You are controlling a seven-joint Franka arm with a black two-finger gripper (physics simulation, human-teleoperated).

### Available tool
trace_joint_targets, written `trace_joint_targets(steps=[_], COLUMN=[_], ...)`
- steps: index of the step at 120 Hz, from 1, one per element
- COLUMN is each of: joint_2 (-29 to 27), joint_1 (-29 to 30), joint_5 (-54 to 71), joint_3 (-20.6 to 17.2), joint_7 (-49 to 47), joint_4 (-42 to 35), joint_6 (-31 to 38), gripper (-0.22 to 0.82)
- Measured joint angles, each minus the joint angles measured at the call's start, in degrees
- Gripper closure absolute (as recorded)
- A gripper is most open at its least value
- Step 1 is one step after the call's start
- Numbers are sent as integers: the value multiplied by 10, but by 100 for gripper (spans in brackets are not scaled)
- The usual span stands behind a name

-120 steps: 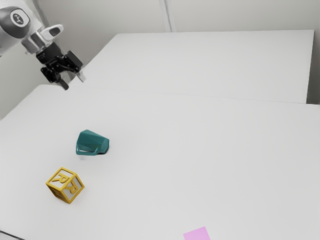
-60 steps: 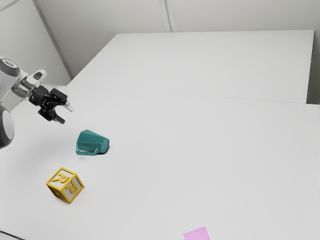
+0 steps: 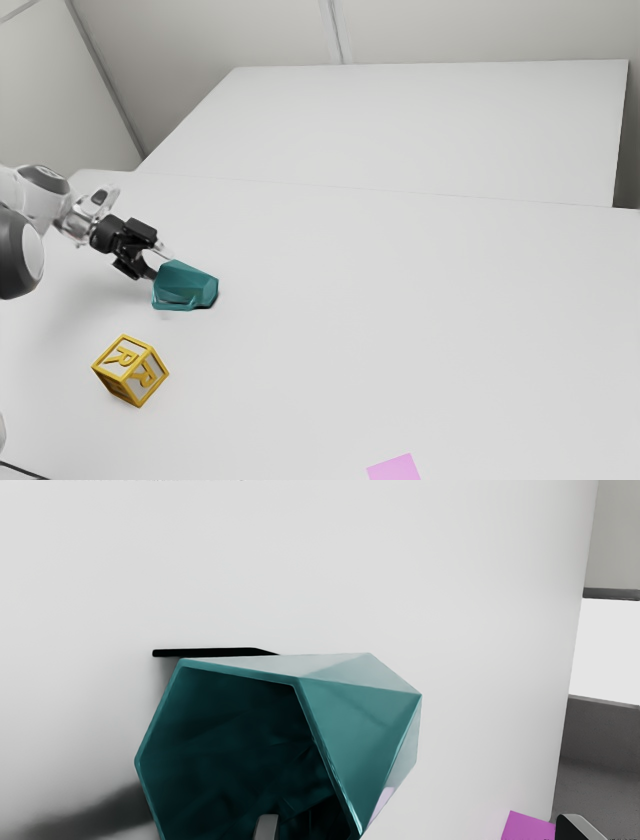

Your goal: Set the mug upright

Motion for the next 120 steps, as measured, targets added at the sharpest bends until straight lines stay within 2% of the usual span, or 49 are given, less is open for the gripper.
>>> trace_joint_targets(steps=[12,16,37,46,56,72,95,104,120], joint_2=[0,0,0,0,-1,-10,-53,-85,-140], joint_1=[4,6,8,8,8,8,8,4,-1], joint_5=[-15,-19,-30,-35,-37,-39,-34,-15,68], joint_3=[-1,-1,-1,-1,-3,-5,-8,-25,-79], joint_7=[13,16,33,38,40,43,44,37,7], joint_4=[-11,-15,-21,-22,-22,-23,-44,-48,-49], joint_6=[-10,-13,-22,-24,-26,-28,-33,-30,-3], gripper=[0,3,46,58,66,73,76,77,78])
